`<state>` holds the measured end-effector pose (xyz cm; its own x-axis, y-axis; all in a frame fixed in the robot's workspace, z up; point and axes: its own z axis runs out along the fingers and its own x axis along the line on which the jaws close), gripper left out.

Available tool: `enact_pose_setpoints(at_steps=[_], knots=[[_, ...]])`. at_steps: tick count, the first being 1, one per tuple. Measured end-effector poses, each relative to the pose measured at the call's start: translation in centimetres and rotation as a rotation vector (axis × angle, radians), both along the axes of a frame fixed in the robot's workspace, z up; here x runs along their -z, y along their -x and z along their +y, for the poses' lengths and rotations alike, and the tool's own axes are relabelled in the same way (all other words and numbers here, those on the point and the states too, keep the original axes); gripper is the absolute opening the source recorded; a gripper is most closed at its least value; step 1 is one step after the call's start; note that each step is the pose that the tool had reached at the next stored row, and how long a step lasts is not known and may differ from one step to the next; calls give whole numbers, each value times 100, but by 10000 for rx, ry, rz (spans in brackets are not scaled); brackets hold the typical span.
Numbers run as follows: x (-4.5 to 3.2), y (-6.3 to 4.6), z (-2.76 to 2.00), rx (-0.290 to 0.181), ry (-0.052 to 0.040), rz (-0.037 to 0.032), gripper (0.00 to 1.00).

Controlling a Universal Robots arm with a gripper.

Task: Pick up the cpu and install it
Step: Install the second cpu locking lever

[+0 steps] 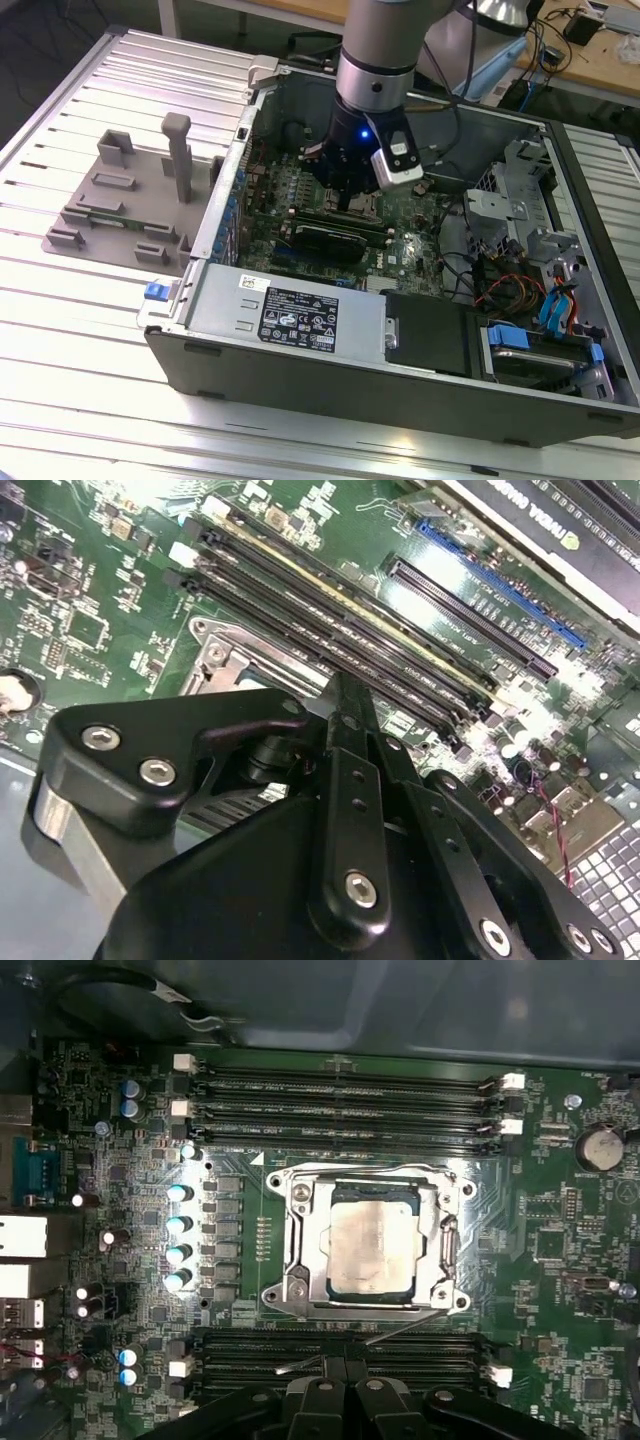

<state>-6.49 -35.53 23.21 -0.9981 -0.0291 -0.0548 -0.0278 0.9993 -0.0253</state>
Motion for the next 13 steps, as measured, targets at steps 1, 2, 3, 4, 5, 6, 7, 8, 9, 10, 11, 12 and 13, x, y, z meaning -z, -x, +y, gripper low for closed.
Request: enact_pose_setpoints(at_steps=[1,2,3,4,5,6,7,8,9,10,11,12,13], knots=[[12,5,0,-2,0,0,11],[20,6,0,-10,0,0,11],[31,6,0,-40,0,0,11],[39,6,0,-80,0,0,11],[52,7,0,-175,0,-1,11],[66,11,0,-292,0,-1,11],[80,23,0,-351,-2,-1,11],[86,33,0,-352,-15,-14,11],[93,55,0,-353,-20,-28,11],[99,79,0,-354,-19,-31,11],[104,96,0,-356,-18,-31,11],[111,116,0,-357,-18,-32,11],[118,130,0,-357,-16,-35,11]])
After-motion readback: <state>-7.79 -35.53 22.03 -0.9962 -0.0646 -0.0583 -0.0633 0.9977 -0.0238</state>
